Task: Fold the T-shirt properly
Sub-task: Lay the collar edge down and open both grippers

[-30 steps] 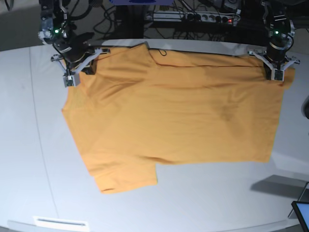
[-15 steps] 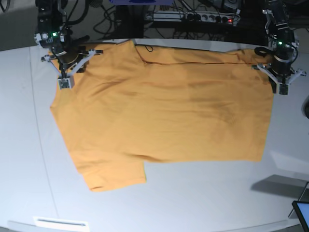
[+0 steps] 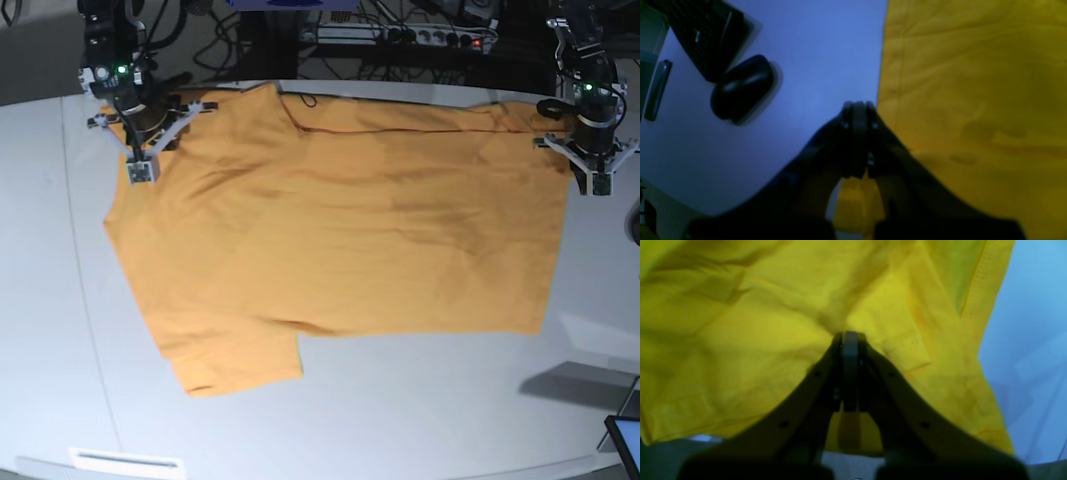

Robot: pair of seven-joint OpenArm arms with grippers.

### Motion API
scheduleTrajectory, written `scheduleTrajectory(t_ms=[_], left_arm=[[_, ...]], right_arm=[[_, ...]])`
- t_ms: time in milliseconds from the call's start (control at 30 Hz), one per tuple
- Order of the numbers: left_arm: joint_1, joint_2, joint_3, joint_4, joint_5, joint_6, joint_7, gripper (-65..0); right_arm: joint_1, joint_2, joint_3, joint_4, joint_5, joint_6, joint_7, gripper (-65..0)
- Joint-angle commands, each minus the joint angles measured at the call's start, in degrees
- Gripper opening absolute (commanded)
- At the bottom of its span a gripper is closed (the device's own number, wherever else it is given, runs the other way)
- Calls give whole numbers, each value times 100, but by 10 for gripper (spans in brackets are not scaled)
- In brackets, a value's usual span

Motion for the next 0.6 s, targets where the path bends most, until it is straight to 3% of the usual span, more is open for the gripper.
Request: scheduleTrajectory(t_ms=[0,167,300,567], left_arm=[[-1,-79,-47,81,-20,42,-127,-648],[-1,-79,-20,64,-20,42,-127,-648],[-1,-79,-12,-200,-20,42,-154,-648],[-1,-88,-12,-367,-20,42,-180,-648]], right_arm=[[-49,-8,-75,-3,108,31,-241,-650],[-49,-8,-75,32,82,-56,-232,-650],[-58,-8,-137,234,-226,-610,-232,-650],[100,-8,-278,340,-252,-628,-232,-650]])
